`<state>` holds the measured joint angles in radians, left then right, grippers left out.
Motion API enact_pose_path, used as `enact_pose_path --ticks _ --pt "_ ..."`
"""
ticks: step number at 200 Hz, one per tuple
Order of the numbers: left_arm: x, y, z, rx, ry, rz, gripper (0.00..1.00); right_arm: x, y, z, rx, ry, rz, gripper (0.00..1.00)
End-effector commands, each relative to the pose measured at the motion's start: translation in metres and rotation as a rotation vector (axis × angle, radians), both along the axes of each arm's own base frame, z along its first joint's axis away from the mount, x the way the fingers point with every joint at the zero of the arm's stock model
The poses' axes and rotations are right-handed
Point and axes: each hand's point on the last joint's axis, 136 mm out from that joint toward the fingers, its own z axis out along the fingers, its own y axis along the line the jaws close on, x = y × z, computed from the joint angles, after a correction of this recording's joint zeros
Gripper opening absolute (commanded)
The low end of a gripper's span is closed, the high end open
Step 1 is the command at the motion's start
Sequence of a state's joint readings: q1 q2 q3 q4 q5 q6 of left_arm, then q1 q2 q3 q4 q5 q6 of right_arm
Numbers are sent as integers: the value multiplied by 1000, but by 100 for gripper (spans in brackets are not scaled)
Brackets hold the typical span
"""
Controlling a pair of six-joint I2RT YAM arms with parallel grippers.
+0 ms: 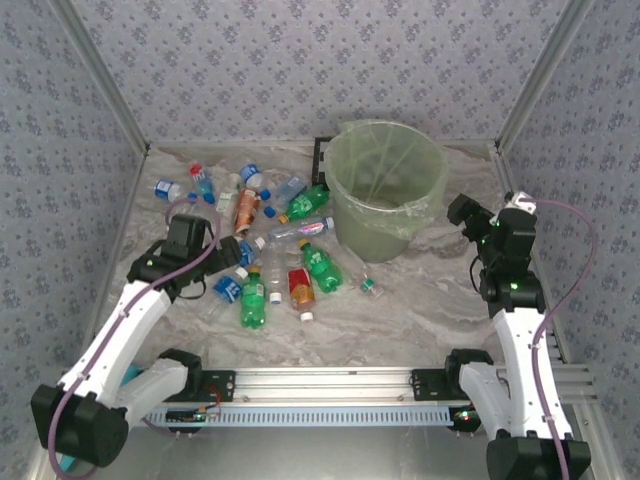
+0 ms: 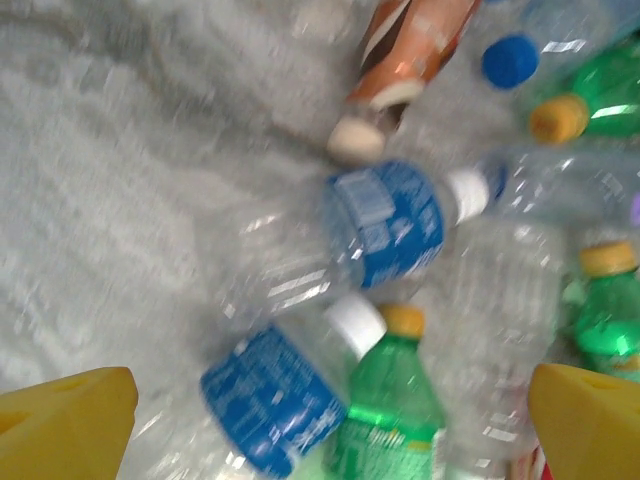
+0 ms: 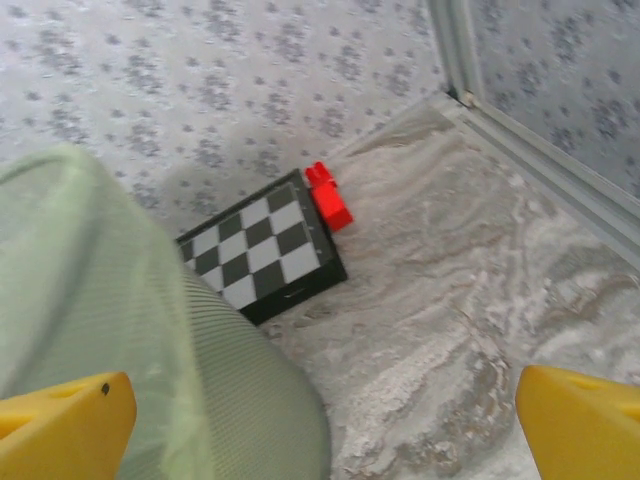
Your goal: Put the plastic bottles in the bin
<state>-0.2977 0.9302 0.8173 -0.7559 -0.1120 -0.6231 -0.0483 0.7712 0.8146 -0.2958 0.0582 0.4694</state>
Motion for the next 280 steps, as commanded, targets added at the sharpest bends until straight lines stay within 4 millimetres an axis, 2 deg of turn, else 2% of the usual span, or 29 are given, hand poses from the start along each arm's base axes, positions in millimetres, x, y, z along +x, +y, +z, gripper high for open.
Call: enact_pose_path --ticks 1,17,46,69,103,121,147,204,280 --pt "-37 4 -25 -12 150 22 100 -1 21 12 -60 12 105 99" --pt "-51 5 -38 -27 204 48 100 2 34 21 -85 -5 155 99" --pt "-56 0 -55 -69 234 75 100 8 60 29 -112 -10 266 99" --pt "-52 1 -66 -34 258 65 100 11 72 32 -118 -2 309 99" --pt "-38 8 -70 58 260 38 100 11 82 33 -121 -6 353 99" --pt "-34 5 -78 68 289 14 100 10 83 32 -135 5 359 99" --pt "-40 3 -95 84 356 -1 100 6 80 36 -157 6 346 99" --pt "-47 -5 -113 96 417 -35 95 2 76 47 -177 -16 331 99" --pt "-51 -9 -133 126 473 -71 88 10 79 47 -171 -4 343 99"
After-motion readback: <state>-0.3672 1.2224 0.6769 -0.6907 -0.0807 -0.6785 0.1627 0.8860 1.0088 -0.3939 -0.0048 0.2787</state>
